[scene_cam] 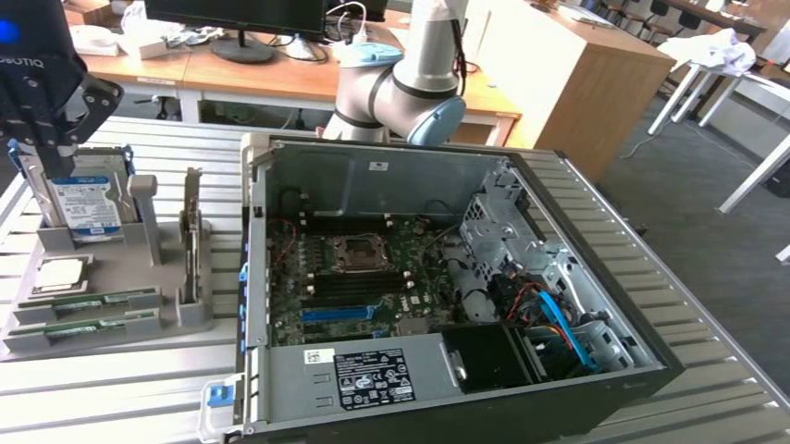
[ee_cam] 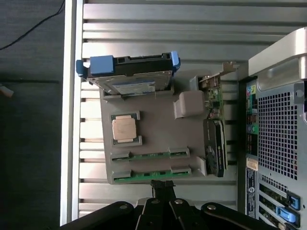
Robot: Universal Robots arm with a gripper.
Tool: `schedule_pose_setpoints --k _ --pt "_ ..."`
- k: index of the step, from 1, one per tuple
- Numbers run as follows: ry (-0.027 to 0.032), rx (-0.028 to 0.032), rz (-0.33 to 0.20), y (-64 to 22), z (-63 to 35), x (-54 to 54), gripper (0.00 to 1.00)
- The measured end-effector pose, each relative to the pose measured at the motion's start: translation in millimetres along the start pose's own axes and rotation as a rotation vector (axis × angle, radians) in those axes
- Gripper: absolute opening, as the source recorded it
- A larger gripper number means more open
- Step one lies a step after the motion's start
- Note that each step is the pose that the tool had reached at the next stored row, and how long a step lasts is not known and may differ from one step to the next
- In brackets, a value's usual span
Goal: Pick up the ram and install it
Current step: 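Pick up the ram and move it above insertion slot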
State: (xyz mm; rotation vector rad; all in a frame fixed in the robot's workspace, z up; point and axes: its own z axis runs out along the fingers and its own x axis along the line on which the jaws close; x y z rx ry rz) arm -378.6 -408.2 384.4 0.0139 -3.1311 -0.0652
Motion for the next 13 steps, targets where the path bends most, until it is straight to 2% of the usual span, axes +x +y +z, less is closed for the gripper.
schedule_pose_setpoints --k 13 --pt "0.0093 0.0038 -0.221 0.0 0.1 0.0 0.1"
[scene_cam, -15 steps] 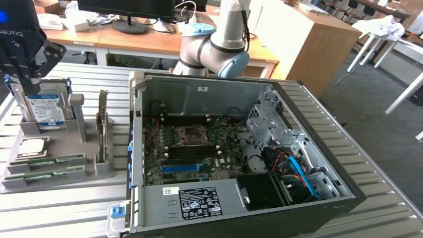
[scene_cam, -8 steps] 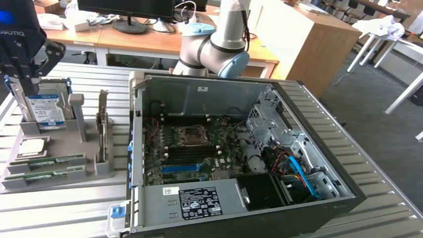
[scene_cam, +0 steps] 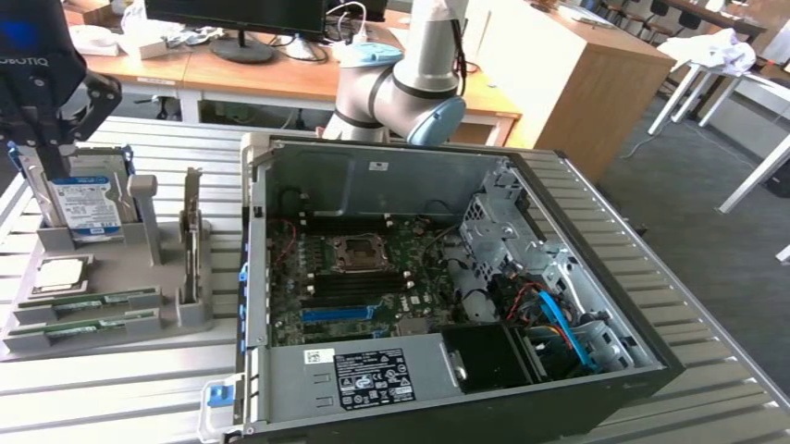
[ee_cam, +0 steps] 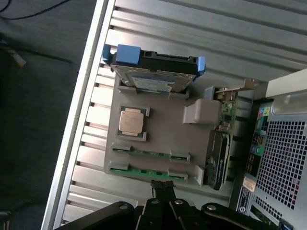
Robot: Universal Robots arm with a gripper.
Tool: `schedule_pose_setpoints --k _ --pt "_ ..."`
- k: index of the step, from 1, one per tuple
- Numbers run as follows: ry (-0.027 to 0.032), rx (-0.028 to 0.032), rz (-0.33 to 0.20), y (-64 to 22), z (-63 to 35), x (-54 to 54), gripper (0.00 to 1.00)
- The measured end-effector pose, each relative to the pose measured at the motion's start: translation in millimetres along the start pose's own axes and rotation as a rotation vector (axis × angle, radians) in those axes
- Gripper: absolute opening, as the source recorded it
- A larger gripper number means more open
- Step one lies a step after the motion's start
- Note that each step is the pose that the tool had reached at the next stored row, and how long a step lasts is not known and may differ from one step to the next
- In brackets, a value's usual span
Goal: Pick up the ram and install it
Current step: 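Pick up the ram and move it above insertion slot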
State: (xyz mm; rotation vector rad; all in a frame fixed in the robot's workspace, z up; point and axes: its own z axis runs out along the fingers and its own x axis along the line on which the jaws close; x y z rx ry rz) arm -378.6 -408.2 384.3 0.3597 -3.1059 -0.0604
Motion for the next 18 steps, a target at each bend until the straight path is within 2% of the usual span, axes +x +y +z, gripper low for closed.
schedule_pose_setpoints --k 18 --pt "0.0139 0.0066 -0.327 0.0 0.2 0.0 0.1"
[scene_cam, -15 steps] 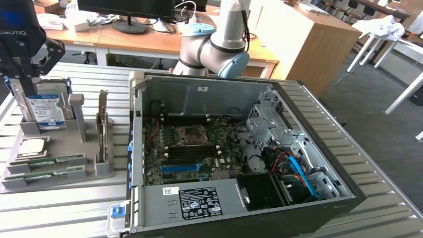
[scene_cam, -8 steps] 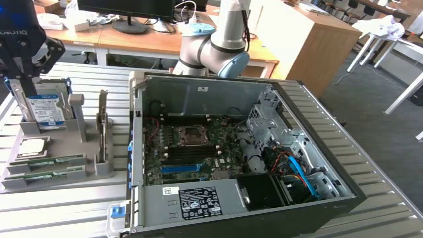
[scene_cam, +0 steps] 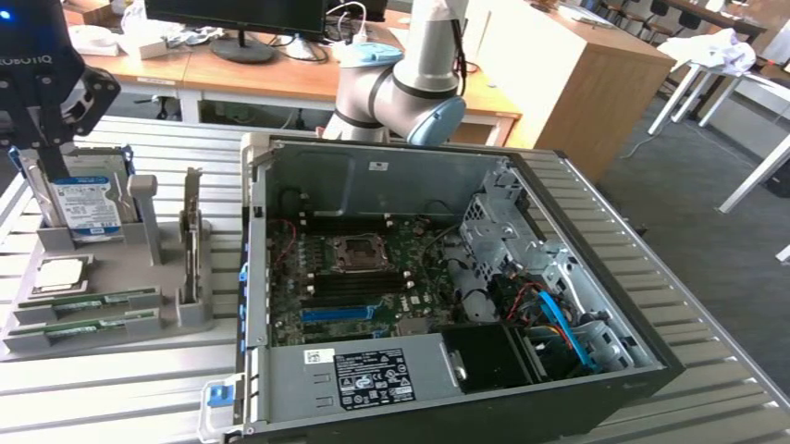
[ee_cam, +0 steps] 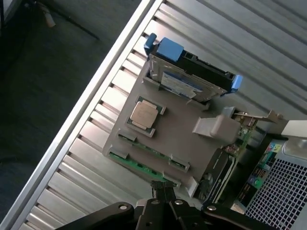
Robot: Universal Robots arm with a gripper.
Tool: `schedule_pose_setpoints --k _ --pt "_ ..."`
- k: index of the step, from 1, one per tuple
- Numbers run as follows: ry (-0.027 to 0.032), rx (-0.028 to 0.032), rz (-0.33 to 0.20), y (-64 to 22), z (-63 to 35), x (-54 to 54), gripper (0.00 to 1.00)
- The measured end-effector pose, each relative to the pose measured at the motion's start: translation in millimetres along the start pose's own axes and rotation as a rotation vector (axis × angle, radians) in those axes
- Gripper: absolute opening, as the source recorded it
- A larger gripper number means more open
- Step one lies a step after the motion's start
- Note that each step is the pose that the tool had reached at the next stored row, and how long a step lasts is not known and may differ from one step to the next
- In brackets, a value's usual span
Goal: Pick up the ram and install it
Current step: 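Pick up the ram and move it above insertion slot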
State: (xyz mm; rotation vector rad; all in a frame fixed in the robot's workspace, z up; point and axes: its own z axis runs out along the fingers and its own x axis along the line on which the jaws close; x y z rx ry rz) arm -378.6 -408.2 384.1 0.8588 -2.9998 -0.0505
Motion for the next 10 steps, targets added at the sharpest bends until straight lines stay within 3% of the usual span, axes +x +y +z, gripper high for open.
schedule_pose_setpoints --k 10 --pt "0.0076 0.0035 -0.182 0.0 0.1 0.0 0.1"
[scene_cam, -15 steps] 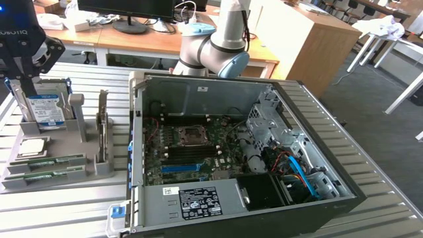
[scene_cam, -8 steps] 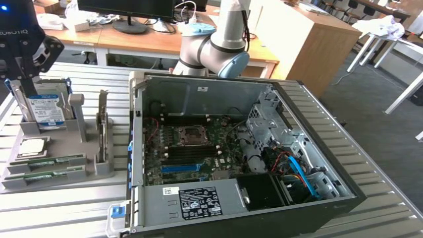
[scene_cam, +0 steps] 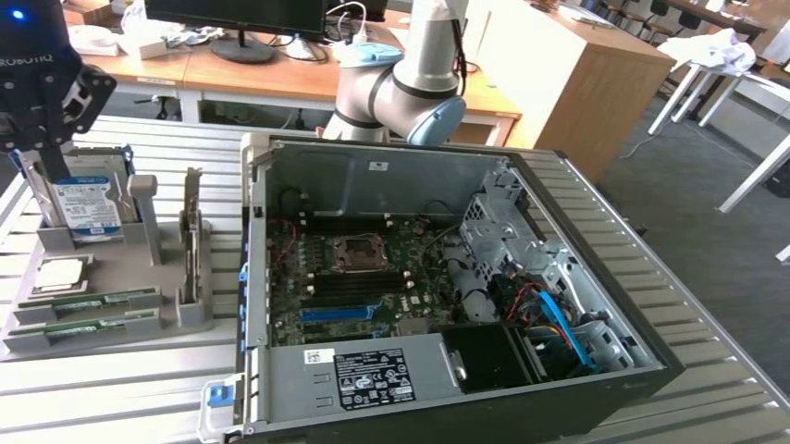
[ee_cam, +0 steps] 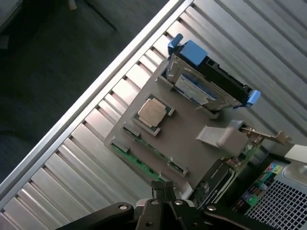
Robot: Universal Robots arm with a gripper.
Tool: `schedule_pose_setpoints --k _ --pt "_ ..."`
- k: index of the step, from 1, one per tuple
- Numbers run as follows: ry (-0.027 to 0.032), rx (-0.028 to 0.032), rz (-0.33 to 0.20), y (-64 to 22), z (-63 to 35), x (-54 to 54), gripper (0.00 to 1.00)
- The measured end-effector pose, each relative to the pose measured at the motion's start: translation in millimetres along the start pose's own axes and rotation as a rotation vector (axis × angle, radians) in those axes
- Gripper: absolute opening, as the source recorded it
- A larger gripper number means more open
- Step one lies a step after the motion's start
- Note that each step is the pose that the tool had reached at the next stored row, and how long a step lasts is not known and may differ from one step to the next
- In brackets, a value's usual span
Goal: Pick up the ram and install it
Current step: 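Pick up the ram and move it above insertion slot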
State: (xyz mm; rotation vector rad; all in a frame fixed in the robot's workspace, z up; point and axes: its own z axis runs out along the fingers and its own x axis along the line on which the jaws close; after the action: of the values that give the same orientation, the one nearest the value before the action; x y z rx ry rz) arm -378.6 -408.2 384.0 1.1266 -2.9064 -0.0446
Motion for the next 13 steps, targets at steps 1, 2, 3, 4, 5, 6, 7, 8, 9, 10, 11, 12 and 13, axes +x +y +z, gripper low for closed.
schedule_pose_setpoints --k 1,2,3,4,5,6,7,8,9,10,11,12,13 --pt "0.0008 0.0004 -0.019 0.0 0.0 0.0 0.1" --pt "0.0015 0.0007 -0.036 0.0 0.0 0.0 0.1" --pt "0.0023 0.001 -0.054 0.0 0.0 0.0 0.1" --pt "0.0031 0.0013 -0.072 0.0 0.0 0.0 0.1" --pt "0.0038 0.0017 -0.09 0.0 0.0 0.0 0.1" --pt "0.0046 0.0021 -0.108 0.0 0.0 0.0 0.1" --pt "0.0054 0.0024 -0.127 0.0 0.0 0.0 0.1" --pt "0.0061 0.0028 -0.145 0.0 0.1 0.0 0.1" --pt "0.0069 0.0031 -0.163 0.0 0.1 0.0 0.1" --pt "0.0077 0.0034 -0.181 0.0 0.1 0.0 0.1" --pt "0.0083 0.0038 -0.199 0.0 0.1 0.0 0.1" --pt "0.0091 0.0042 -0.217 0.0 0.1 0.0 0.1" --pt "0.0099 0.0045 -0.236 0.0 0.1 0.0 0.1"
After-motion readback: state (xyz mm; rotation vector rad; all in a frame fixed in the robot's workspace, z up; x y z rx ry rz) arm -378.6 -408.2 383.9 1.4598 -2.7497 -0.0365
